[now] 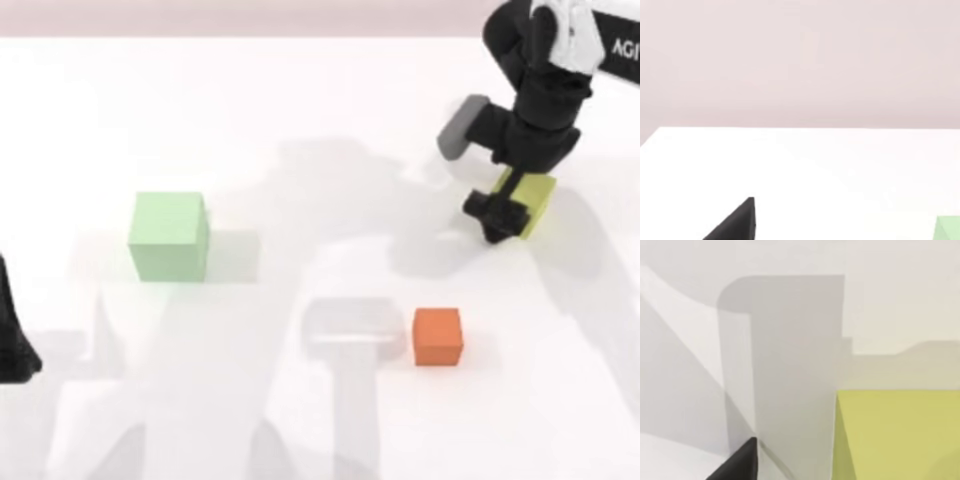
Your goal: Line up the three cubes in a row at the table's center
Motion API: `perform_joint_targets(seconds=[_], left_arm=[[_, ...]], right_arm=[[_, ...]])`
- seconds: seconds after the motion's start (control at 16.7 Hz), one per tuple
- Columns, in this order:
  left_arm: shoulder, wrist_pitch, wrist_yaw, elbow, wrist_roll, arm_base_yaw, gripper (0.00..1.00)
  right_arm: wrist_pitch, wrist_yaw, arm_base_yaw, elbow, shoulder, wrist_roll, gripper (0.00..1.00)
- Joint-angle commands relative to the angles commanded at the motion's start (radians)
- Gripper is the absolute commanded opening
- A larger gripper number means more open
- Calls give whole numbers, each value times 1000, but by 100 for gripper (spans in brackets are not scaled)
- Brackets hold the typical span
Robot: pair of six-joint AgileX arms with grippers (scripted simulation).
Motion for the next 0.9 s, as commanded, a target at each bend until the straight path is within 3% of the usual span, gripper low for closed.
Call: perform_joint_targets(seconds=[0.24, 0.9], left_arm=[[0, 0, 0, 0, 0, 0, 100], [0, 0, 0, 0, 0, 0, 100]], right_arm=[[4, 0, 0, -4, 1, 0, 100], [4, 0, 0, -4, 1, 0, 17]])
